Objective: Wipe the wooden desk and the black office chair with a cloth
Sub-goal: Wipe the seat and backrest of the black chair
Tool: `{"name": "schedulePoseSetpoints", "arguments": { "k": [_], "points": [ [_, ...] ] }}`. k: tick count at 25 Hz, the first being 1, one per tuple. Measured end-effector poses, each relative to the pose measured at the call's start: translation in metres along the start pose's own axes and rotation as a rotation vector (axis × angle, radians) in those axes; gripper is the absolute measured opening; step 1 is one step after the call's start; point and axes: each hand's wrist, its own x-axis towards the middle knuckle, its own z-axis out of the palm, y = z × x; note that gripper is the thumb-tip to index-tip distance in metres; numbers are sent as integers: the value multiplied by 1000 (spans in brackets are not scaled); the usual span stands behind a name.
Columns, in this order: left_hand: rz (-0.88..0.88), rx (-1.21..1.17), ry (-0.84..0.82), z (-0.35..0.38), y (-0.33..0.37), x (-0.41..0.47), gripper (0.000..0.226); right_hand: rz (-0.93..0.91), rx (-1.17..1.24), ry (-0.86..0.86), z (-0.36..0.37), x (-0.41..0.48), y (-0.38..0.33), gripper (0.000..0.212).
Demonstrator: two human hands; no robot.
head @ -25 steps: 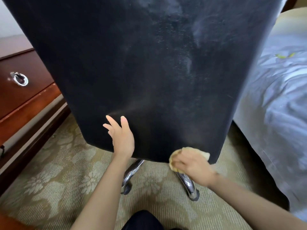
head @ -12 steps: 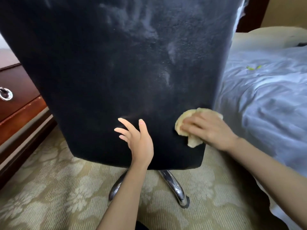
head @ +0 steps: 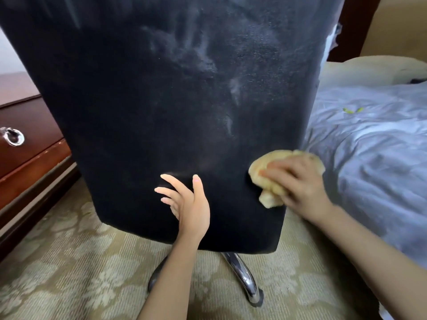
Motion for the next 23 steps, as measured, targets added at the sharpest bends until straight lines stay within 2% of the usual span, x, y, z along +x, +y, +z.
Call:
{"name": "schedulePoseSetpoints", "arguments": {
  "k": [3, 7, 9, 11, 14, 18, 23],
  "points": [
    [-6, 54, -17, -12, 0, 4, 68, -62, 118, -229, 17, -36, -22, 18],
    [-70, 112, -82, -39, 3, 10, 57, -368, 189, -584, 31, -79, -45, 17],
    [-76, 124, -54, -54, 5, 11, 53, -521, 137, -673, 28, -87, -48, 18],
    [-33, 104, -22, -68, 13, 6, 60, -609, 67, -628, 23, -72, -42, 20],
    [72, 78, -12, -78, 28, -4, 63, -610, 46, -421, 11, -16, -23, 40],
    [211, 47, -24, -78, 40, -12, 63, -563, -39, -171, -16, 64, 3, 19],
    [318, 62, -55, -81, 49, -19, 63, -428, -265, 158, -55, 160, 15, 14]
  ]
}}
